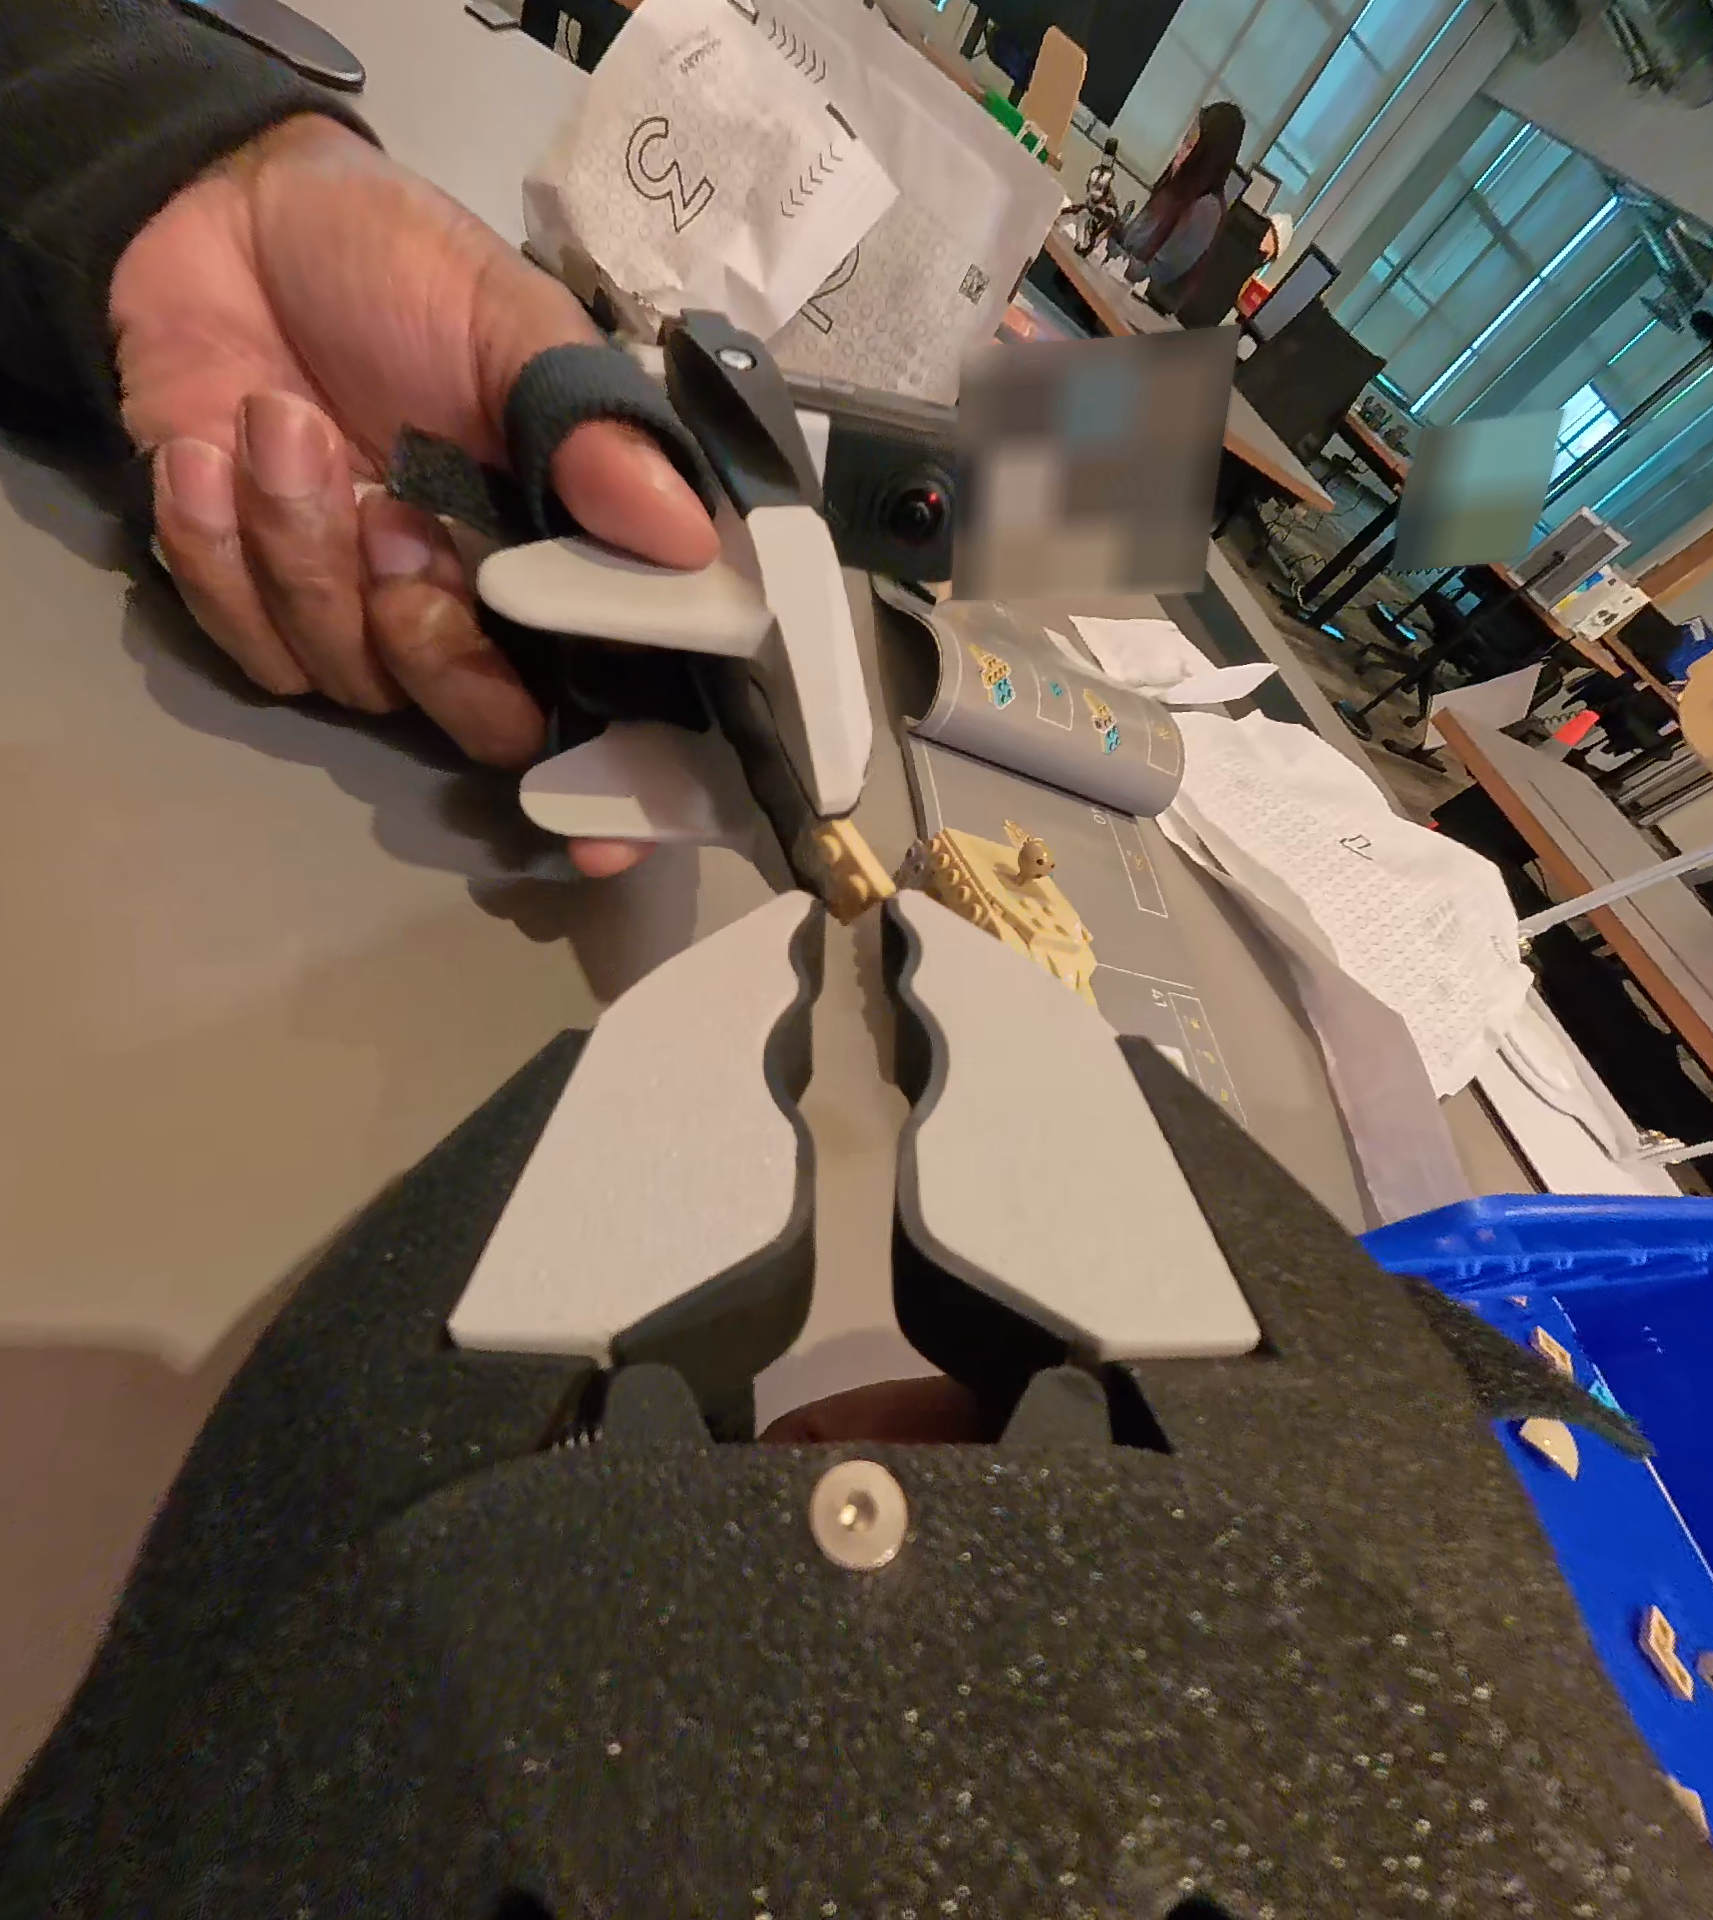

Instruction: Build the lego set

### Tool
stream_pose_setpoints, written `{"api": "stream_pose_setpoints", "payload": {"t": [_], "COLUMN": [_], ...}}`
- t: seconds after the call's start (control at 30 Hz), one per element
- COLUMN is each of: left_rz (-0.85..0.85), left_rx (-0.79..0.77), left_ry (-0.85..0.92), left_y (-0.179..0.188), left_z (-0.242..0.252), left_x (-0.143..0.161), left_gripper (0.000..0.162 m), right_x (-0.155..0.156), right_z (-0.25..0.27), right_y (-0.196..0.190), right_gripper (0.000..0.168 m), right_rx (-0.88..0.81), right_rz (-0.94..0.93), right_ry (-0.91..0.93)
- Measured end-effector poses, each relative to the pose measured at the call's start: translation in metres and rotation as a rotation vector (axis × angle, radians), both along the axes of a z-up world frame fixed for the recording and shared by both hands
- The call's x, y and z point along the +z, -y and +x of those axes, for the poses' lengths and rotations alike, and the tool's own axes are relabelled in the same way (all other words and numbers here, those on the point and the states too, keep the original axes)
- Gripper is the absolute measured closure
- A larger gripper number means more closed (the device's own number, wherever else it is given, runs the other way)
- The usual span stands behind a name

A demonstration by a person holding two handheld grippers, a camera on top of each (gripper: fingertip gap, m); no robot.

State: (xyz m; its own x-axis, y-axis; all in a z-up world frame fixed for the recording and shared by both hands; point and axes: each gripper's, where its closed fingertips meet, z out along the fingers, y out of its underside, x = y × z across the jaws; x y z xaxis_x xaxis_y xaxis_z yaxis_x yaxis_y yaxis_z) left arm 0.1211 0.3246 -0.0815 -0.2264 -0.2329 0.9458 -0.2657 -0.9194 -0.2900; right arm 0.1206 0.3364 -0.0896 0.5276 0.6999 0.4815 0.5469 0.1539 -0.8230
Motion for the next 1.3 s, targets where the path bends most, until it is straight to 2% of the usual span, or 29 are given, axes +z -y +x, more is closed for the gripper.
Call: {"api": "stream_pose_setpoints", "payload": {"t": [0.23, 0.6, 0.67, 0.73, 0.8, 0.9, 0.97, 1.03, 1.3], "left_rz": [0.055, 0.281, 0.426, 0.648, 0.951, 1.419, 1.628, 1.702, 1.743], "left_rx": [0.023, 0.041, 0.05, 0.035, 0.006, 0.052, 0.061, 0.01, -0.028], "left_ry": [-0.039, -0.124, -0.116, -0.099, -0.068, -0.06, -0.029, -0.008, 0.071], "left_y": [-0.003, -0.002, -0.003, 0.0, 0.006, 0.0, 0.001, 0.006, 0.012], "left_z": [-0.001, 0.0, -0.002, -0.006, -0.009, -0.01, -0.009, -0.007, -0.002], "left_x": [-0.005, -0.013, -0.01, -0.006, -0.006, -0.01, -0.012, -0.018, -0.022], "left_gripper": [0.154, 0.153, 0.153, 0.153, 0.152, 0.147, 0.144, 0.144, 0.15], "right_x": [-0.004, -0.016, -0.018, -0.02, -0.02, -0.019, -0.018, -0.016, -0.017], "right_z": [0.002, 0.0, 0.0, 0.001, -0.002, -0.003, -0.002, -0.002, -0.004], "right_y": [0.001, 0.012, 0.015, 0.018, 0.023, 0.025, 0.026, 0.027, 0.031], "right_gripper": [0.161, 0.164, 0.164, 0.163, 0.163, 0.163, 0.163, 0.164, 0.164], "right_rx": [0.015, 0.067, 0.079, 0.091, 0.117, 0.134, 0.145, 0.157, 0.181], "right_rz": [-0.066, -0.522, -0.606, -0.681, -0.775, -0.875, -0.921, -0.951, -1.004], "right_ry": [-0.02, -0.271, -0.313, -0.359, -0.419, -0.488, -0.529, -0.56, -0.584]}}
